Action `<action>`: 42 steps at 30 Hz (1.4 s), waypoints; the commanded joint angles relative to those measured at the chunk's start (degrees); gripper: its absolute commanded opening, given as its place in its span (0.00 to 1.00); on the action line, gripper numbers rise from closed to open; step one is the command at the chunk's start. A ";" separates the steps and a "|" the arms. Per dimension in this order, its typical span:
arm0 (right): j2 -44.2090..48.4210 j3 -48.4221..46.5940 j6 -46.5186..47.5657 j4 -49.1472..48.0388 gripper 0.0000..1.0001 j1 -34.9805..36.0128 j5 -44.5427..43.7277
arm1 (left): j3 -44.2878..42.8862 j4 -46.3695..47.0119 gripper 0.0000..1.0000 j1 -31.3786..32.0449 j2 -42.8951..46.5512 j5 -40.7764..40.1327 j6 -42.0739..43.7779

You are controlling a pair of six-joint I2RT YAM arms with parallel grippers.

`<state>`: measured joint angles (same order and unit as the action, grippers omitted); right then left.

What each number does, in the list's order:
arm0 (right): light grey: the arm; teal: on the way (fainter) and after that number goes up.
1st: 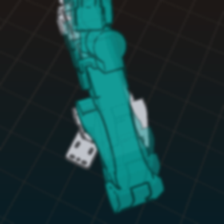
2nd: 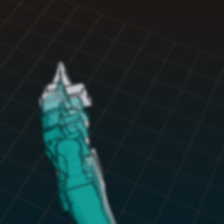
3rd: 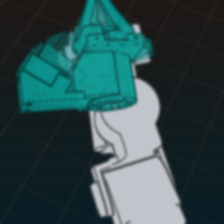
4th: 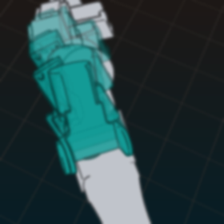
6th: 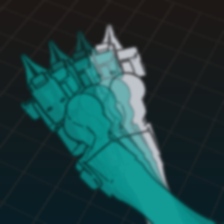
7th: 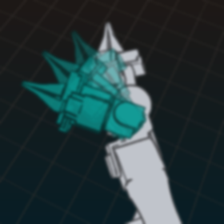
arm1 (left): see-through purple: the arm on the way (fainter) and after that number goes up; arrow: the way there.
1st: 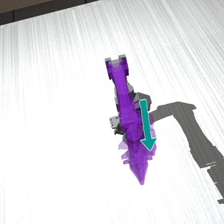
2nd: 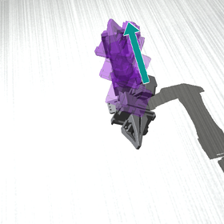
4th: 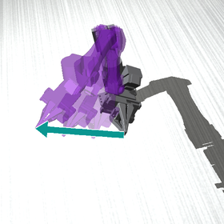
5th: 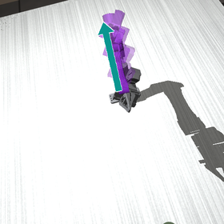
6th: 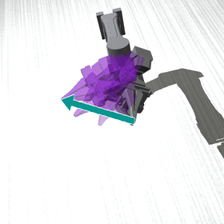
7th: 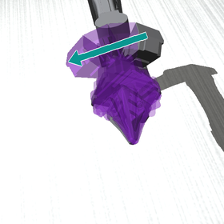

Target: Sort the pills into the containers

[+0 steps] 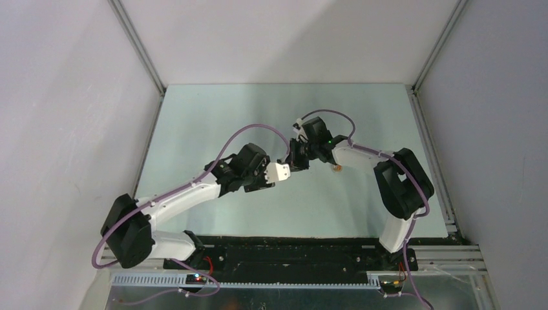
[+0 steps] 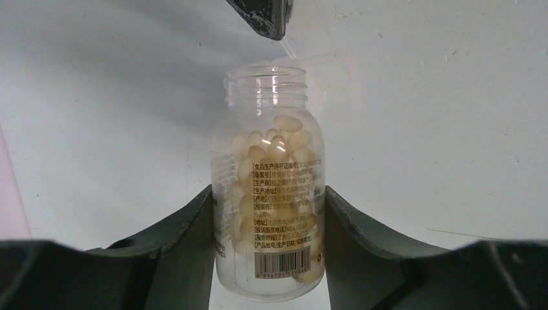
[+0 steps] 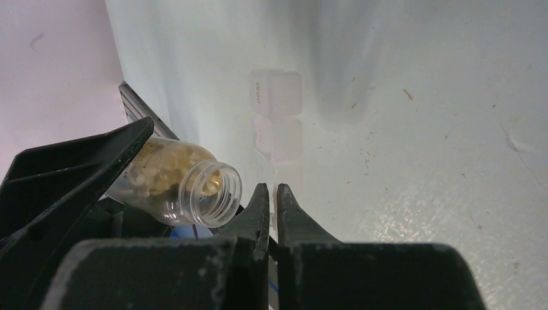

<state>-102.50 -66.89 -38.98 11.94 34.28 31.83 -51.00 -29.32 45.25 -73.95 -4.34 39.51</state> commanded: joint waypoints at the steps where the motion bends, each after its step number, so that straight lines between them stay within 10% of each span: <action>1: -0.71 1.95 0.02 -6.68 0.02 -0.58 1.95 | 0.86 2.93 0.00 0.38 -0.73 1.08 -0.39; 42: -5.74 3.44 2.63 -7.93 0.24 -0.80 0.02 | -2.10 0.08 0.00 0.53 -10.50 -0.93 -3.75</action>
<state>-107.72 -63.55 -37.39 4.82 33.63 31.77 -49.89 -28.53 45.32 -84.16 -4.40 36.84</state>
